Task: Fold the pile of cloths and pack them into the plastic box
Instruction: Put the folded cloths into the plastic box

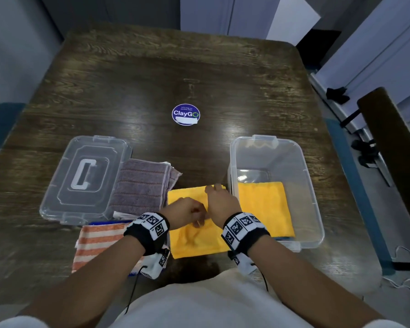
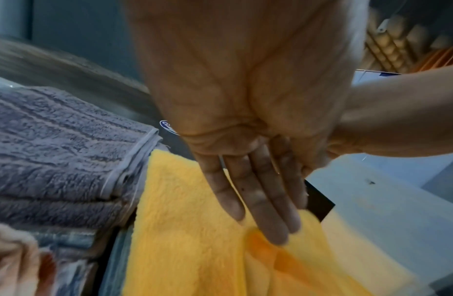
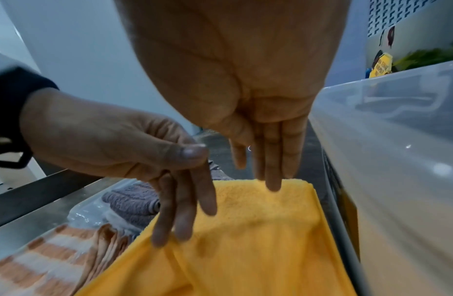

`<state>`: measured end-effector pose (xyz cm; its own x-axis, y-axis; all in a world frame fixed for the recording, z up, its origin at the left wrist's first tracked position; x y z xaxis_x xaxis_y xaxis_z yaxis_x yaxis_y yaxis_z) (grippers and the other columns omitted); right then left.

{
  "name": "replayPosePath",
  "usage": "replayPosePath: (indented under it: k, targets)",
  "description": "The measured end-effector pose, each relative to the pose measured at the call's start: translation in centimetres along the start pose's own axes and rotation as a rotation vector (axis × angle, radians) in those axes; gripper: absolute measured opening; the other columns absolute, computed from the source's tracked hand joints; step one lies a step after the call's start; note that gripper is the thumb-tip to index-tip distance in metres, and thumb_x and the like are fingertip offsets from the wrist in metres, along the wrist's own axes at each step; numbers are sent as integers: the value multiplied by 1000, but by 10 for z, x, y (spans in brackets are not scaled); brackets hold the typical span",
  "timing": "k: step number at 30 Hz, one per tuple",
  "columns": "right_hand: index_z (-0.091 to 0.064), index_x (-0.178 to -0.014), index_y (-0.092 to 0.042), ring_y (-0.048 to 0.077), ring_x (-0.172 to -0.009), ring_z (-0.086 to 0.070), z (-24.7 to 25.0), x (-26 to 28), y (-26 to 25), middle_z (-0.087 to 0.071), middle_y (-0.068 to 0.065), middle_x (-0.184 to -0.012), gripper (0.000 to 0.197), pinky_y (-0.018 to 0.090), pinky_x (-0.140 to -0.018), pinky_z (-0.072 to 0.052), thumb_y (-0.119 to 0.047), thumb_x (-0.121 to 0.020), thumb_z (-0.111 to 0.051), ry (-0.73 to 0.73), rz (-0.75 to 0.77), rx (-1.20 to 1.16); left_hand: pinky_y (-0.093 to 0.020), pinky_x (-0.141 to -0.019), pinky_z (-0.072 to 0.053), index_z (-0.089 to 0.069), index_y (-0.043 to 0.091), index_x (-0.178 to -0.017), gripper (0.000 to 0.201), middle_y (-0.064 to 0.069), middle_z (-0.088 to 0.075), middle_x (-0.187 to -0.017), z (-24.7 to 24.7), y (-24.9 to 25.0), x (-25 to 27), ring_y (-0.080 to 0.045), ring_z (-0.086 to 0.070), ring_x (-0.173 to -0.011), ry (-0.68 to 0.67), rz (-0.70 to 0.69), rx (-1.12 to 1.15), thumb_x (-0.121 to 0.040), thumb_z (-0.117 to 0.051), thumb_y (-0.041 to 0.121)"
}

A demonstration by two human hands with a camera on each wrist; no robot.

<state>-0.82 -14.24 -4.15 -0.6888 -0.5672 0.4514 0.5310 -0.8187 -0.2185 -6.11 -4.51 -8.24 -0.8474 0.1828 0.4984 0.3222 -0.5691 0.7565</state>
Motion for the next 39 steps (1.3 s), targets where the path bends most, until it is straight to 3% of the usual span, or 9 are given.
replayPosePath:
  k: [2, 5, 7, 13, 19, 24, 30, 35, 39]
  targets:
    - [-45, -136, -9, 34, -117, -58, 1, 1, -2, -52, 12, -133, 42, 41, -88, -49, -15, -97, -57, -63, 9, 15, -25, -77, -57, -71, 17, -92, 23, 0, -76, -87, 1, -2, 0, -11, -72, -74, -46, 41, 43, -103, -51, 23]
    - [-51, -128, -8, 34, -111, -60, -15, 4, -9, -57, 14, -127, 29, 40, -81, -46, -9, -100, -45, -187, 41, 138, -36, -79, -57, -65, 21, -91, 16, -2, -70, -93, 35, -20, -12, -20, -68, -84, 255, 67, -117, -101, -53, 19]
    - [-55, -125, -7, 34, -110, -61, -31, 10, -12, -59, 14, -126, 27, 39, -78, -45, -9, -100, -45, -280, 45, 195, -40, -90, -53, -63, 21, -110, 12, -5, -64, -113, 52, -28, -20, -23, -63, -104, 344, 91, -295, -98, -60, 21]
    - [-56, -129, -7, 35, -121, -50, -58, 22, -14, -46, 15, -134, 31, 42, -91, -46, -12, -98, -53, -361, 42, 310, -45, -112, -36, -33, 19, -152, 68, -7, -41, -154, 47, -48, -45, -29, -44, -137, 121, 223, -532, -95, -64, 39]
    - [-58, -124, -8, 35, -118, -53, -61, 23, -14, -49, 15, -132, 30, 40, -88, -44, -15, -95, -60, -430, 38, 323, -44, -110, -27, -43, 22, -144, 57, -8, -48, -142, 39, -52, -52, -29, -44, -134, 117, 257, -668, -95, -62, 43]
    - [-41, -139, -9, 35, -123, -47, -65, 28, -8, -41, 15, -137, 74, 44, -95, -46, -40, -83, -78, -370, 15, 249, -47, -108, -26, -46, 21, -137, 51, -10, -50, -135, 35, -55, -52, -31, -45, -130, 94, 276, -684, -94, -58, 46]
    - [-44, -134, -3, 35, -117, -52, -58, 33, -20, -50, 18, -131, 42, 42, -88, -46, -1, -94, -55, -179, 84, 339, -46, -100, -29, -45, 17, -127, 40, -6, -62, -122, 34, -54, -51, -30, -54, -120, 107, 272, -686, -99, -54, 44]
    - [-56, -126, -6, 34, -118, -53, -66, 38, -20, -55, 15, -128, 28, 42, -97, -41, -9, -98, -52, -278, 127, 511, -50, -103, -27, -46, 17, -126, 38, -8, -60, -126, 32, -48, -49, -32, -50, -122, 116, 280, -748, -100, -53, 42]
    - [-48, -131, -9, 31, -114, -54, -72, 39, -15, -52, 14, -127, 46, 40, -92, -43, -21, -90, -66, -302, 81, 446, -61, -115, -10, -47, 17, -134, 47, -12, -47, -141, 31, -46, -47, -34, -33, -139, 163, 248, -839, -98, -56, 44]
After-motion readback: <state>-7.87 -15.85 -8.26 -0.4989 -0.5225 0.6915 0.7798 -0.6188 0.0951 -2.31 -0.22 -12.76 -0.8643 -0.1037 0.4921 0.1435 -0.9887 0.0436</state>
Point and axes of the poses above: each hand's wrist, its own x-axis away from the middle knuckle, its own z-axis out of the back of the hand, y = z × x, the point moved 6 cm from there along -x, towards the middle knuckle
